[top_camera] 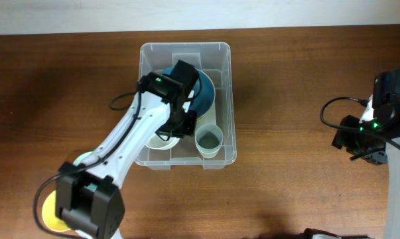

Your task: Pack container

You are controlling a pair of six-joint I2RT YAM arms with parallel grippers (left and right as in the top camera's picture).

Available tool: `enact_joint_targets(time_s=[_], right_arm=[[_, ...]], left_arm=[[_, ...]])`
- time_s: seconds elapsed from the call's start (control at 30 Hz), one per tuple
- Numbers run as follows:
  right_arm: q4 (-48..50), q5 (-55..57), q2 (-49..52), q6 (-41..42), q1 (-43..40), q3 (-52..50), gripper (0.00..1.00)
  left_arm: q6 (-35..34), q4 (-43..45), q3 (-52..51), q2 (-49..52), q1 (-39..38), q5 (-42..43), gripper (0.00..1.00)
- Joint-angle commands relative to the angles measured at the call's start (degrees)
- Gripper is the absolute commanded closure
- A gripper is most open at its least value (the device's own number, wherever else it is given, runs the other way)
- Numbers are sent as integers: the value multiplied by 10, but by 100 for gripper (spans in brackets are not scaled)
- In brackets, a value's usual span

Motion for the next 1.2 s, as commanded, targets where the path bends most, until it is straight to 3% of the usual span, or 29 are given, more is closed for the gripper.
enact_joint_targets(time_s=[0.0, 0.2, 0.3, 0.4, 0.53, 0.67, 0.77, 0.9, 1.17], right_arm=[[0, 5, -8, 0, -1, 0, 43], [0, 5, -8, 0, -1, 0, 43], [0, 5, -8, 0, -1, 0, 43], [0, 5, -8, 0, -1, 0, 43], [0, 5, -8, 0, -1, 0, 43], [0, 6, -8, 0, -1, 0, 43], [0, 6, -8, 0, -1, 0, 43], [0, 6, -8, 0, -1, 0, 43], [6, 5, -8, 0, -1, 0, 43]], left_arm=[[-8, 4, -4, 21, -1, -1, 99], [-8, 3, -4, 33, -1, 1, 98], [-8, 2, -4, 33, -1, 2, 78], [-7, -1, -4, 33, -1, 2, 72], [-7, -1, -2, 27, 0, -5, 74], [-7, -4, 17, -18, 0, -65, 75], [-8, -13, 37, -70, 13, -117, 68], [-8, -18, 49, -158, 66, -143, 48], [-45, -51, 40, -261, 239, -138, 36]])
